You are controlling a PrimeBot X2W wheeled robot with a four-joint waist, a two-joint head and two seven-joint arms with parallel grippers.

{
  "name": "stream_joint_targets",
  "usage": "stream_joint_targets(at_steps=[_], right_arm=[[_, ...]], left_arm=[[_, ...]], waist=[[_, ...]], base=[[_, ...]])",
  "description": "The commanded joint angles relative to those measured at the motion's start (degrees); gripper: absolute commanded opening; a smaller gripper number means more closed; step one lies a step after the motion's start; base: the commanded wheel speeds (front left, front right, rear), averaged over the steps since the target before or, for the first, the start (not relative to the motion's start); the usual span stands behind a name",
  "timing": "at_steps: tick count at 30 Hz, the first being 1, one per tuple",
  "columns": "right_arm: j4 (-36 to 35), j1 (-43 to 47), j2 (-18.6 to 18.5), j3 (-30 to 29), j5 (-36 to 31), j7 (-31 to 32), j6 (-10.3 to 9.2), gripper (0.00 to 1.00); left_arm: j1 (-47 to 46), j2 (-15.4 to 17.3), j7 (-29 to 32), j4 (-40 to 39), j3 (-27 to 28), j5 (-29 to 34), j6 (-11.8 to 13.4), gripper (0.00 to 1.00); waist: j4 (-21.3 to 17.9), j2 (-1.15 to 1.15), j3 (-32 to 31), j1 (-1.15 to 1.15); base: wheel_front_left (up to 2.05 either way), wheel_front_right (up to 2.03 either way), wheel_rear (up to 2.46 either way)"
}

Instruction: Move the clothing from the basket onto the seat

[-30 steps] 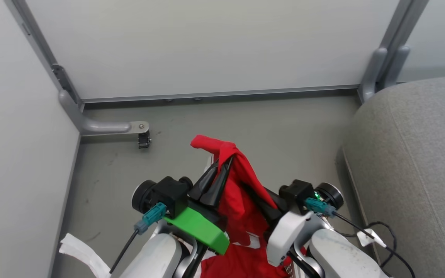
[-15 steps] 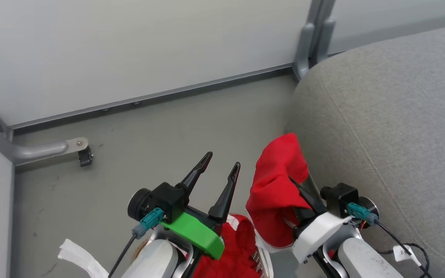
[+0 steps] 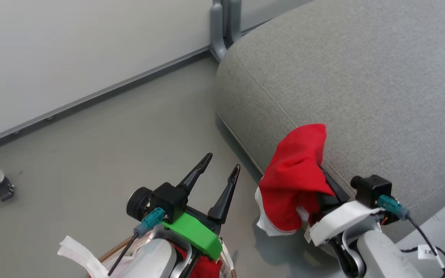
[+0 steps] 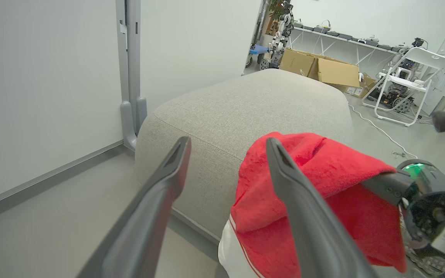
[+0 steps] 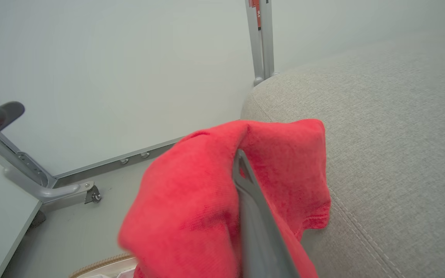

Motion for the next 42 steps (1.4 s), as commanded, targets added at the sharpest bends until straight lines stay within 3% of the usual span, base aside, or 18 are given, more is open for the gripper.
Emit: stream_joint_targets(at_steps=[1, 5, 13, 24, 32, 42], right_arm=[[-0.7, -2.0, 0.0, -0.9, 0.1, -0.1, -0.04, 0.0], [-1.7, -6.4, -2.1, -2.8, -1.4, -0.1, -0.04, 0.0], [-1.8, -20.3, -9.7, -9.9, -6.5, -0.1, -0.04, 0.0], [9.0, -38.1, -17.4, -23.2, -13.6, -0.1, -0.05, 0.0], [17.1, -44.8, -18.0, -29.8, -18.5, -0.1, -0.05, 0.0], [22.1, -37.4, -15.2, -38.8, -26.0, -0.1, -0.05, 0.0]], left_arm=[[-1.1, 0.9, 0.0, 0.2, -0.1, 0.4, -0.1, 1.0], [-2.3, 2.2, 0.0, 0.5, -1.3, 0.5, -0.1, 1.0], [-5.6, 6.4, 0.0, 0.2, -3.4, 0.6, -0.1, 1.0], [-12.0, 11.0, 0.0, -1.7, -6.5, 1.3, -0.1, 1.0], [-14.7, 11.8, 0.0, -1.9, -7.0, 0.5, -0.1, 1.0], [-12.7, 10.7, 0.0, -1.5, -6.4, 0.1, -0.1, 1.0]], waist=[[-2.5, 0.0, 3.2, 0.0], [-2.1, 0.0, 6.3, 0.0], [0.8, 0.0, 15.3, 0.0], [6.8, 0.0, 28.0, 0.0], [11.0, 0.0, 33.7, 0.0], [14.7, 0.0, 33.6, 0.0]], base=[[0.0, 0.0, 0.0], [0.0, 0.0, 0.0], [0.0, 0.0, 0.0], [0.0, 0.0, 0.0], [0.0, 0.0, 0.0], [0.0, 0.0, 0.0]])
